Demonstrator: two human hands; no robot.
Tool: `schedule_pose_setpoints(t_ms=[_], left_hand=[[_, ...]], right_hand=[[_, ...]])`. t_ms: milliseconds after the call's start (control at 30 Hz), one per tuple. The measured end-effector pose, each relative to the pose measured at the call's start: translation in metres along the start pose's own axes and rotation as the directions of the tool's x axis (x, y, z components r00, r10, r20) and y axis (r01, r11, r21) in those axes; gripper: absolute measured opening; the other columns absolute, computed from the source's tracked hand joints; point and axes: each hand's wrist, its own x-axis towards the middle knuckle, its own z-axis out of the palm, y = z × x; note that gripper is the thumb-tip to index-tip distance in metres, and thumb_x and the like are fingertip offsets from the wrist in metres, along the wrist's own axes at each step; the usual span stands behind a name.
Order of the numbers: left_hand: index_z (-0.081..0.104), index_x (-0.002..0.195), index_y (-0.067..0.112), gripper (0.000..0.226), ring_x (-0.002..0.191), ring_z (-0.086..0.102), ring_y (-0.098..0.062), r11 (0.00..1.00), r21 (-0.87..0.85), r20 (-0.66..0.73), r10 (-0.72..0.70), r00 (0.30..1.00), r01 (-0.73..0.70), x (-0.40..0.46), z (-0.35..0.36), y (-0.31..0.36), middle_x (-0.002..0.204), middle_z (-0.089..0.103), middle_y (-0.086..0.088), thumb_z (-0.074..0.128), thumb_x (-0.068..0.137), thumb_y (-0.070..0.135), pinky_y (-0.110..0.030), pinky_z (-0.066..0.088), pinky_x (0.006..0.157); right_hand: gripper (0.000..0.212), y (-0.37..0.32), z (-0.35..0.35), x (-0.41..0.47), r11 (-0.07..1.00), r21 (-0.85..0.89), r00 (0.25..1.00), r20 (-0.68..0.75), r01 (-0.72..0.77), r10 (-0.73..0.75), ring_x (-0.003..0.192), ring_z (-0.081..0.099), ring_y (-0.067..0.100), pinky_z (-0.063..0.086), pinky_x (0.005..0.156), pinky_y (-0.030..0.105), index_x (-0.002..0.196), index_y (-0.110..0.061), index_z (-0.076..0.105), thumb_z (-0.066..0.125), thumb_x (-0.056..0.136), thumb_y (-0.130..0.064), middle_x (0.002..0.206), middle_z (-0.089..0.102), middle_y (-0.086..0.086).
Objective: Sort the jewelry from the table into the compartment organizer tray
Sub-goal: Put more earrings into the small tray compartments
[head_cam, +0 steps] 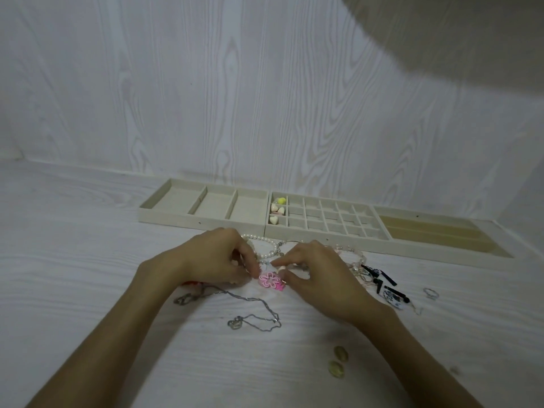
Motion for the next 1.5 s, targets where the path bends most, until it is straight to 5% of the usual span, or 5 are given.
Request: schedule_pose_setpoints(t_ms=[400,533,867,1000,1500], left_hand=[[0.066,0.113,0.03,0.032,0.086,0.063,0.0,0.979,-0.183,-0.084,0.076,0.993,-0.091,0.009,0.015,0.013,0.097,0.07,0.015,0.072,0.081,0.03,-0.021,0.052,0.077],[0.066,0.114,0.029,0.039,0.088,0.063,-0.003,0.994,-0.105,-0.075,0.029,0.997,-0.037,0.01,0.016,0.011,0.098,0.069,0.016,0.075,0.078,0.02,-0.029,0.054,0.082],[0.061,0.12,0.025,0.042,0.099,0.067,-0.006,0.831,-0.553,-0.068,0.027,0.997,-0.06,0.041,-0.032,0.023,0.106,0.073,0.005,0.072,0.08,0.032,-0.018,0.052,0.086],[0.07,0.102,0.018,0.018,0.082,0.067,0.003,0.809,-0.579,-0.229,-0.048,0.972,-0.097,0.062,-0.037,0.021,0.095,0.073,-0.014,0.071,0.084,0.018,0.0,0.044,0.067],[0.072,0.076,0.031,0.012,0.086,0.069,-0.015,0.978,-0.169,-0.063,-0.136,0.989,0.124,0.113,-0.036,-0.011,0.078,0.073,0.007,0.077,0.076,0.02,-0.041,0.053,0.09]], right_hand=[[0.013,0.004,-0.017,0.002,0.935,0.346,0.993,-0.057,-0.078,0.104,0.087,0.06,-0.006,0.045,0.078,0.007,0.096,-0.028,0.072,0.063,0.089,-0.023,0.091,0.07,-0.016],[0.015,0.005,-0.026,0.004,0.881,0.465,0.992,-0.033,-0.089,0.118,0.087,0.064,-0.001,0.051,0.081,0.014,0.099,-0.027,0.071,0.061,0.09,-0.021,0.093,0.071,-0.014],[0.013,0.004,-0.082,0.057,0.889,0.455,0.997,-0.021,-0.053,0.07,0.079,0.069,0.014,0.053,0.081,0.02,0.099,-0.017,0.071,0.062,0.09,-0.016,0.087,0.072,0.002],[0.012,0.007,-0.082,0.086,0.893,0.445,0.993,-0.061,-0.067,0.105,0.078,0.069,0.014,0.056,0.084,0.03,0.096,-0.019,0.07,0.06,0.091,-0.015,0.088,0.071,0.003],[0.015,0.043,-0.04,0.121,0.836,0.416,0.931,0.09,-0.357,0.353,0.05,0.062,0.004,0.046,0.051,0.012,0.081,-0.01,0.077,0.081,0.073,-0.022,0.065,0.072,0.006]])
